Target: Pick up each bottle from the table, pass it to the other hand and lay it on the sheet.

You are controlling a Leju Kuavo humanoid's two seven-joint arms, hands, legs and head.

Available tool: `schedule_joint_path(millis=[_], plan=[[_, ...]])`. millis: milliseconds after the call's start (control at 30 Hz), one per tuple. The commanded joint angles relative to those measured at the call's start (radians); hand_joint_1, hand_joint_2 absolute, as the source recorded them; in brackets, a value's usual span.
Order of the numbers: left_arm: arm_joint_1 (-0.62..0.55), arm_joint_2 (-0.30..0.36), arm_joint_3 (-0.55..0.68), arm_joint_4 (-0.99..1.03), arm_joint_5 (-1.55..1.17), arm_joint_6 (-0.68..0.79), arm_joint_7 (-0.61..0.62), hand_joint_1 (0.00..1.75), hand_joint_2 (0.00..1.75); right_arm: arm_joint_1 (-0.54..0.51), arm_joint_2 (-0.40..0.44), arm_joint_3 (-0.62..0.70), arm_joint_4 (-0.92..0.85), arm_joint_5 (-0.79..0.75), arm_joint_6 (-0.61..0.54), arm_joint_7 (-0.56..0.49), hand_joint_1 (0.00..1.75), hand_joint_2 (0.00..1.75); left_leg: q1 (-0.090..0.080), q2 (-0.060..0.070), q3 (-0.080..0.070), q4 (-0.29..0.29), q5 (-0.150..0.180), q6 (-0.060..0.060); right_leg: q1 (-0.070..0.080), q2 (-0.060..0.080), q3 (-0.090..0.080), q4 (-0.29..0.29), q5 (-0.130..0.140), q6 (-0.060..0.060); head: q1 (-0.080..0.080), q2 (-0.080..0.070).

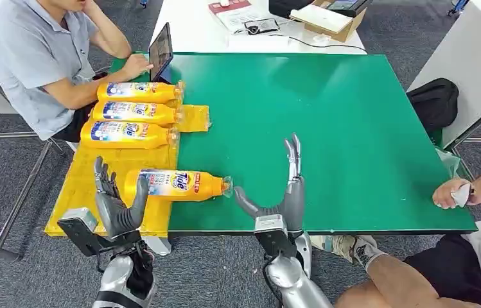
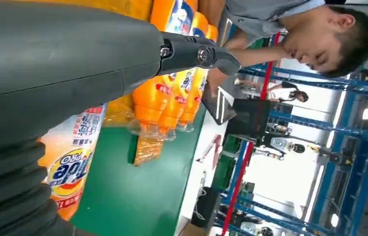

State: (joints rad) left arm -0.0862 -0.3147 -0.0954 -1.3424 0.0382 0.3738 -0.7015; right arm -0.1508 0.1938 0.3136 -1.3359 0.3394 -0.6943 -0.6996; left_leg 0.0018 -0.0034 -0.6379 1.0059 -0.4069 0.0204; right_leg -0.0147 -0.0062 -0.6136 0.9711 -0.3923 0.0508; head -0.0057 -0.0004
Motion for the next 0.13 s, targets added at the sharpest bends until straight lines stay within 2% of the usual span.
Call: schedule_joint_path(millis=[33,133], plan=[[0.004,0.008,-0.017,-0.007,-0.012,-0.002,0.003,0.00,1.75,-0.004,0.003,0.002,0.051,0.067,-0.004,0.001,0.00,1.75,0.001,0.001,0.006,-0.001,-0.002,-0.001,0.001,0.001,0.006,-0.001,-0.002,-0.002,0.000,0.000],[0.010,0.009,-0.023,-0.009,-0.012,-0.001,0.003,0.00,1.75,-0.010,-0.003,0.012,0.067,0.027,-0.004,0.001,0.00,1.75,0.001,0.001,0.006,-0.001,-0.002,-0.001,0.001,0.001,0.006,-0.001,-0.002,-0.002,0.000,0.000]])
